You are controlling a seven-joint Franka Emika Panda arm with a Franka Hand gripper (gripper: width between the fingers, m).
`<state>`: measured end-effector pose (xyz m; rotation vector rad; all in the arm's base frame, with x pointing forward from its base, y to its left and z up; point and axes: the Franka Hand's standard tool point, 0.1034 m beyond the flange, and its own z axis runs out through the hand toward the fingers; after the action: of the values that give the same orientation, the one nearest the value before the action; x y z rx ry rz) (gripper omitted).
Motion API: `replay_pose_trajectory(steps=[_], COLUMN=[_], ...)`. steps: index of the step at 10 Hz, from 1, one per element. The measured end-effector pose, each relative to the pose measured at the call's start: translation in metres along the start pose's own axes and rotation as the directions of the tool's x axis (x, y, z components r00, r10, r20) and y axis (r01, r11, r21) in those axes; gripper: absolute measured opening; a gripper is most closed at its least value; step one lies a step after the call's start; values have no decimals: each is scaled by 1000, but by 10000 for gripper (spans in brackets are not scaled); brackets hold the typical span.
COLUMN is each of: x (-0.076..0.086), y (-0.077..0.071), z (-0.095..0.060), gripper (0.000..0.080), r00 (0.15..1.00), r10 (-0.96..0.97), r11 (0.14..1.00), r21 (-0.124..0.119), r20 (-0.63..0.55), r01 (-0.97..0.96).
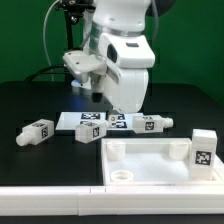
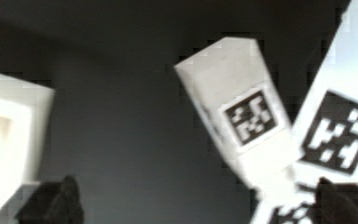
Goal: Assemble square table
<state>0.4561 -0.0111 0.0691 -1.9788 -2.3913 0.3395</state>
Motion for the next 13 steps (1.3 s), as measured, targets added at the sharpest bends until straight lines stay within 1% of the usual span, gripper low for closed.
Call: replay_pose_trajectory(steps=[1,3,5,6,7,8,9,10,13], x=[1,1,0,-5,-9,-8,-9,-10,-7], y=[-1,-1,-1,2,5,3,2,6,7], z=[1,2,3,2,2,6,8,7,8], gripper=[649,649,649,649,649,649,649,649,649], r00=[1000,987,951,907,828,673,535,484,335], r10=[21,163,309,420,561,740,843,873,939], r11=[1000,987,951,907,828,672,532,477,329], r21=[2,5,6,6,7,38,70,89,81], r20=[0,-1,0,1,-1,13,54,67,76], r01=[-21,-163,-309,-420,-561,-740,-844,-874,-941])
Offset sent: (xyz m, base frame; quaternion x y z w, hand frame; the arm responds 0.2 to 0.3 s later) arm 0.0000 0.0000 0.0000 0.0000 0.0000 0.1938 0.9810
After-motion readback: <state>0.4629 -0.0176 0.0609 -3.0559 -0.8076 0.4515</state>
